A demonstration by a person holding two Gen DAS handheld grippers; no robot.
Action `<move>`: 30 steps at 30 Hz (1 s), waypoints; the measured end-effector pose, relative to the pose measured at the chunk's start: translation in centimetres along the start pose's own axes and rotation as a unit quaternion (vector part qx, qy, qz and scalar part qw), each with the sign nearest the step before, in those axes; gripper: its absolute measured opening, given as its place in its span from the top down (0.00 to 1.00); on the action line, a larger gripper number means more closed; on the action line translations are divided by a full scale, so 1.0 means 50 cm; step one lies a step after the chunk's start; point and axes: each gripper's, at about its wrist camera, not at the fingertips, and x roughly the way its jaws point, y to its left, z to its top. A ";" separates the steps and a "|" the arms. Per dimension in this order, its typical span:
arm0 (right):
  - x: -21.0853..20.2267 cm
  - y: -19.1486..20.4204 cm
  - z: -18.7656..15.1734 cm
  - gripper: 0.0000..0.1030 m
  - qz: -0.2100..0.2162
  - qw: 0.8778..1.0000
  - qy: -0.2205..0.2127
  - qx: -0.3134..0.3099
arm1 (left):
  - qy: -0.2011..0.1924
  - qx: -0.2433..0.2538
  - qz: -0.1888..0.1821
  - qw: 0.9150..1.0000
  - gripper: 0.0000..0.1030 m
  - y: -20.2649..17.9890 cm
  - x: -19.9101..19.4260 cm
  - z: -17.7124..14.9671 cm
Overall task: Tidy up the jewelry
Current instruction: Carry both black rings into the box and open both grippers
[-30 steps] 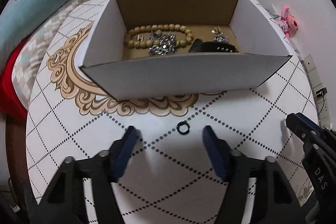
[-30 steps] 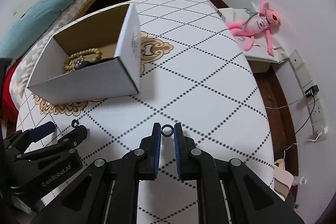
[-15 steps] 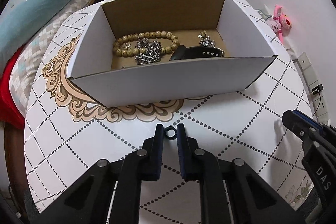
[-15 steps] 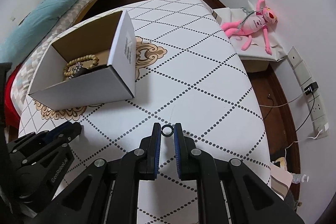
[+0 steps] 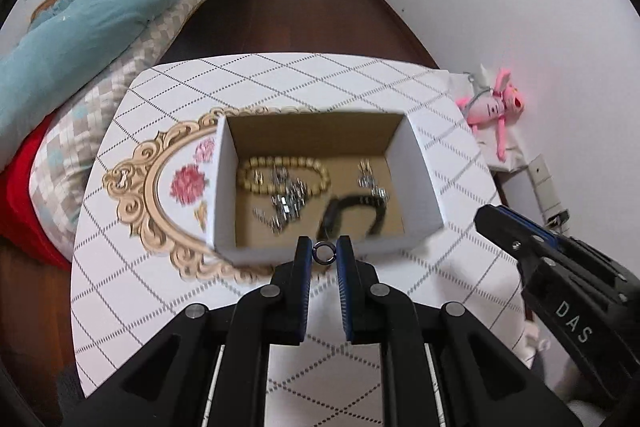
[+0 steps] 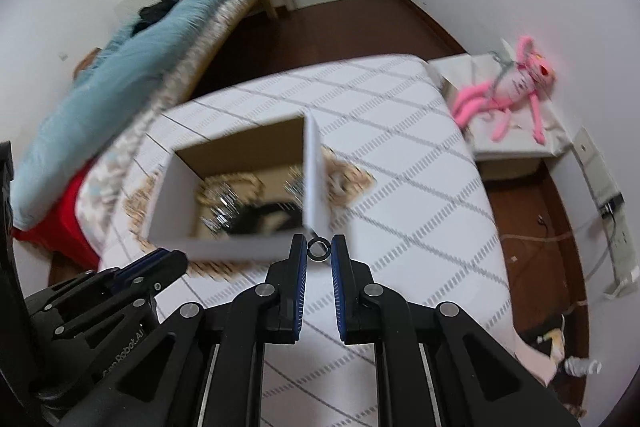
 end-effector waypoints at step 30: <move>0.163 0.046 0.182 0.08 -0.064 0.988 0.115 -0.080 | 0.056 -0.030 0.094 0.994 0.00 0.125 0.070 0.125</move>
